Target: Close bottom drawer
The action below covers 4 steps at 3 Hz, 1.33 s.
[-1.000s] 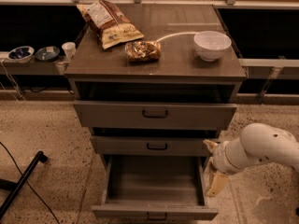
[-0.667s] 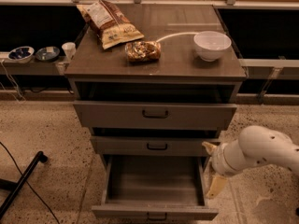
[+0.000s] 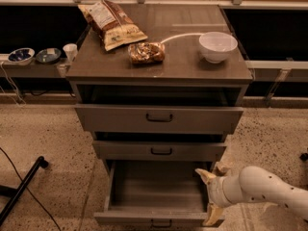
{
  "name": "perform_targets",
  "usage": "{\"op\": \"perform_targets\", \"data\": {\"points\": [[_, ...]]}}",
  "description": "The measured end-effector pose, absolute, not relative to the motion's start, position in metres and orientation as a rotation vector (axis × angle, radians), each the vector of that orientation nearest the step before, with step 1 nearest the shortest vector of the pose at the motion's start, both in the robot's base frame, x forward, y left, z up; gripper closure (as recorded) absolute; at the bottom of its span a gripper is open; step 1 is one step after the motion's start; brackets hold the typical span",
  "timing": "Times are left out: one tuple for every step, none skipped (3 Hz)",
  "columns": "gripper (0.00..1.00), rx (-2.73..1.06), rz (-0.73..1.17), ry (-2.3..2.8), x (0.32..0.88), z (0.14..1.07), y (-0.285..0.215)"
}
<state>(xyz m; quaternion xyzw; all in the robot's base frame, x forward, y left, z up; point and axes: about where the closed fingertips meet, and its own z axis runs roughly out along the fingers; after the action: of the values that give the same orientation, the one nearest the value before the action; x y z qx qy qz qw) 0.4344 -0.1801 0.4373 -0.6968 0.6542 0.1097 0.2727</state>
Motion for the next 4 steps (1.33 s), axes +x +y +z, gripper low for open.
{"op": "perform_targets", "data": {"points": [[0.00,-1.921,0.304,1.704,0.428,0.427,-0.176],[0.00,-1.917,0.303,1.710,0.429,0.429,-0.176],[0.00,-1.926,0.306,1.720,0.434,0.396,-0.178],[0.04,-1.993,0.264,1.760,0.449,0.309,-0.181]]}}
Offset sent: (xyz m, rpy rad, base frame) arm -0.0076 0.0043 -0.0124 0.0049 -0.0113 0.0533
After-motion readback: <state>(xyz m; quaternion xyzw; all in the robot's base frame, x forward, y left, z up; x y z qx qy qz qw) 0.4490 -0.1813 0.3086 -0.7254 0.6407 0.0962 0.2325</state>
